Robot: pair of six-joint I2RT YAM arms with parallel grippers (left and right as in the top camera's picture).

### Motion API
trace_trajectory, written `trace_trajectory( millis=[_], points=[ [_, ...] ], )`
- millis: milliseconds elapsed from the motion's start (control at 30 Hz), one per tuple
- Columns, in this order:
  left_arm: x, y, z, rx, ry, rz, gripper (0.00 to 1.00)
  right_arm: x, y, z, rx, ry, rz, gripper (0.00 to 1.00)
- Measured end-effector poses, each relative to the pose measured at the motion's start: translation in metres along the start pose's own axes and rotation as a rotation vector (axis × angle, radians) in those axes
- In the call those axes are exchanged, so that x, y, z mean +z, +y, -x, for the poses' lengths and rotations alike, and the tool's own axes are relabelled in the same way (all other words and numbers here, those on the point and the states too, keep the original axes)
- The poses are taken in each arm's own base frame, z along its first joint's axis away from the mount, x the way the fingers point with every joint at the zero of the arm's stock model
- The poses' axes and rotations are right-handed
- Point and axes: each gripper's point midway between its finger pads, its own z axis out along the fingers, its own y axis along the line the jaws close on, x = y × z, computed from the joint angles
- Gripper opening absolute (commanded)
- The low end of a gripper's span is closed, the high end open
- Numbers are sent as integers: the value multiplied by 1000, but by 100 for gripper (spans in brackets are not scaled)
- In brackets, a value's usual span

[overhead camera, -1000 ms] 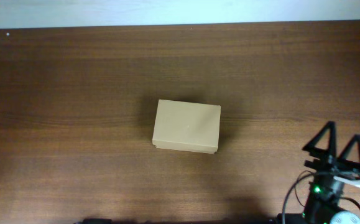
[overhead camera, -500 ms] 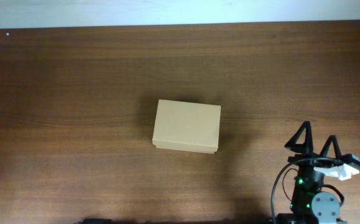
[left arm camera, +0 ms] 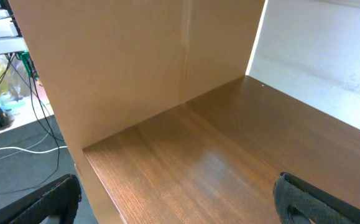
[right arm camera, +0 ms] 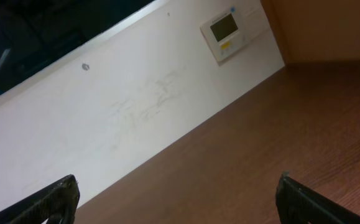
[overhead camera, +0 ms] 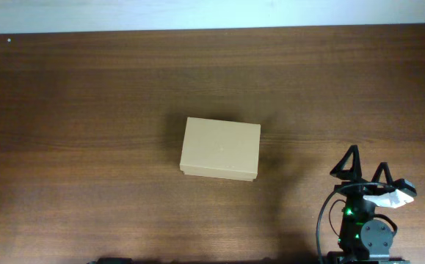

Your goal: Pack container

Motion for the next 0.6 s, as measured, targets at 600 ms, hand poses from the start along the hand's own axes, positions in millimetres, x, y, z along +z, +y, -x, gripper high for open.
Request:
trace_trajectory(
  millis=[600],
  points=[
    [0,0,0,0,0,0,100,-2,-15,-28,-35,112,-57,99]
  ],
)
